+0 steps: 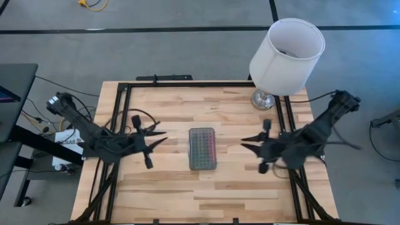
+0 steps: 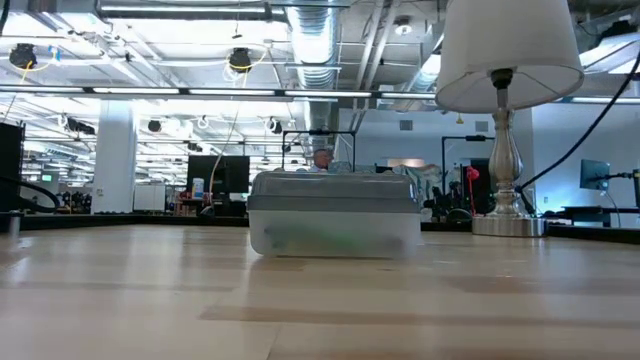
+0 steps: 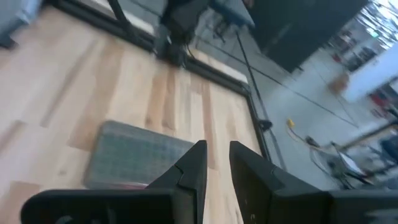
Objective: Pick & place school supplies into a supply box
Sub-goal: Return to Home Position
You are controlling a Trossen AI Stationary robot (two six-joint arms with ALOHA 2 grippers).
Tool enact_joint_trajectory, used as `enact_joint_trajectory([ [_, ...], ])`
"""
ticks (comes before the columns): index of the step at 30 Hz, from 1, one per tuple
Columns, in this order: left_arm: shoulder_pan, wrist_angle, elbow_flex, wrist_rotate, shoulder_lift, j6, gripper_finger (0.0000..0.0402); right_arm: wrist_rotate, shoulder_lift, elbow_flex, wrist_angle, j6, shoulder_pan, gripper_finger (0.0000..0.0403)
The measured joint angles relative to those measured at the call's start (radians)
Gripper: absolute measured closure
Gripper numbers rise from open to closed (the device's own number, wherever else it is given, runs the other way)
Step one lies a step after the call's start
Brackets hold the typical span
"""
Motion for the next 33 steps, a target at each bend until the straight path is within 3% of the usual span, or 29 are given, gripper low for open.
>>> enact_joint_trajectory([
  [8,0.013,0.002,-0.118,0.024,-0.14,0.0,0.0325,0.004,-0.133,-0.014,-0.068,0.069,0.104,0.0337],
  [16,0.062,0.082,-0.294,0.058,-0.298,-0.04,0.0325,-0.002,-0.373,-0.236,0.017,0.096,0.134,0.0337],
  [22,0.124,0.434,-0.481,0.334,-0.419,0.148,0.0325,-0.287,-0.604,-0.502,0.334,-0.099,0.107,0.0337],
  [25,0.194,0.567,-0.56,0.424,-0.451,0.19,0.0325,-0.394,-0.694,-0.591,0.4,-0.141,0.047,0.0337],
  [33,0.447,0.624,-0.654,0.65,-0.464,0.09,0.0325,-0.713,-0.87,-0.689,0.404,-0.127,-0.172,0.0337],
])
